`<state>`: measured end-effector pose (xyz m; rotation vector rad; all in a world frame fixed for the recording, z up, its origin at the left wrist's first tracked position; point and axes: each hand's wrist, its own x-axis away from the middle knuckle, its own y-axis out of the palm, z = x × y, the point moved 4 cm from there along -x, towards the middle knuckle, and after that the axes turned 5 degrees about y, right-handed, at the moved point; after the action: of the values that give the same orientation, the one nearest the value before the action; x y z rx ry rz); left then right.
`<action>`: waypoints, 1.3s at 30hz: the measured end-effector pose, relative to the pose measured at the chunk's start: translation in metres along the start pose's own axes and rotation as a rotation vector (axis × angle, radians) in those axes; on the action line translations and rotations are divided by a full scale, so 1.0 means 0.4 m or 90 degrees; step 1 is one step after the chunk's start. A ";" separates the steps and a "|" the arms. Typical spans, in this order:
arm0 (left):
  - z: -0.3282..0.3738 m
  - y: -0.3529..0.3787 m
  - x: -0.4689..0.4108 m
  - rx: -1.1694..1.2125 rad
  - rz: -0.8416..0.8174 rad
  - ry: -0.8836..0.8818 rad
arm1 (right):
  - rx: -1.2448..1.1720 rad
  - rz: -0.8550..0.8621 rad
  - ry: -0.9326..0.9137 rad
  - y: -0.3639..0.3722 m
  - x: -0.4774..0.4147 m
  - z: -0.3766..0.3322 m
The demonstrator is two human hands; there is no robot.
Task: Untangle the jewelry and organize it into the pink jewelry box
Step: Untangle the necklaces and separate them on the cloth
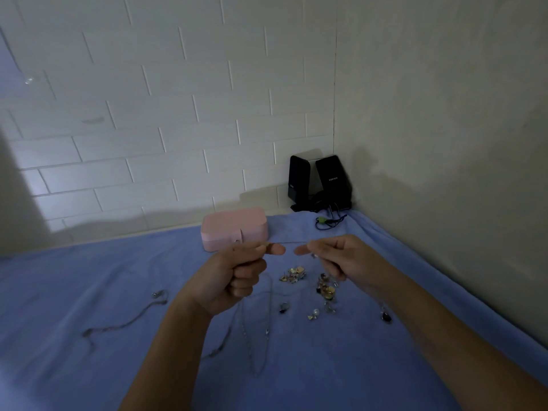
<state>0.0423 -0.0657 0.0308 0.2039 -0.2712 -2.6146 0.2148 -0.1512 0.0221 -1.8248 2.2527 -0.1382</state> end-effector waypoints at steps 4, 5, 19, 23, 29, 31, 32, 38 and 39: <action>-0.002 0.000 -0.004 0.070 -0.016 -0.002 | -0.047 -0.064 0.037 -0.013 0.006 0.008; -0.003 -0.007 -0.006 0.088 -0.010 0.005 | -0.046 -0.082 0.053 -0.014 0.009 0.013; -0.009 -0.007 -0.011 -0.033 0.103 0.032 | 0.041 -0.021 0.027 -0.021 0.005 0.018; -0.021 -0.005 -0.022 -0.030 0.144 0.052 | 0.077 -0.022 0.024 -0.013 -0.003 0.022; -0.028 0.006 -0.027 -0.053 0.201 0.083 | 0.125 0.012 0.036 -0.011 -0.003 0.030; -0.021 0.005 -0.025 -0.029 0.223 0.108 | 0.213 0.068 0.011 -0.020 -0.003 0.026; -0.018 0.004 -0.024 -0.012 0.224 0.117 | 0.249 0.088 -0.002 -0.022 -0.003 0.023; -0.022 0.005 -0.027 0.003 0.192 0.114 | 0.223 0.116 -0.045 -0.015 0.002 0.001; -0.026 0.007 -0.029 -0.016 0.185 0.116 | 0.185 0.109 -0.049 -0.013 0.005 -0.005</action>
<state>0.0555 -0.0639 0.0225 0.3623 -0.1882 -2.2928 0.2189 -0.1545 0.0252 -1.4612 2.1907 -0.3389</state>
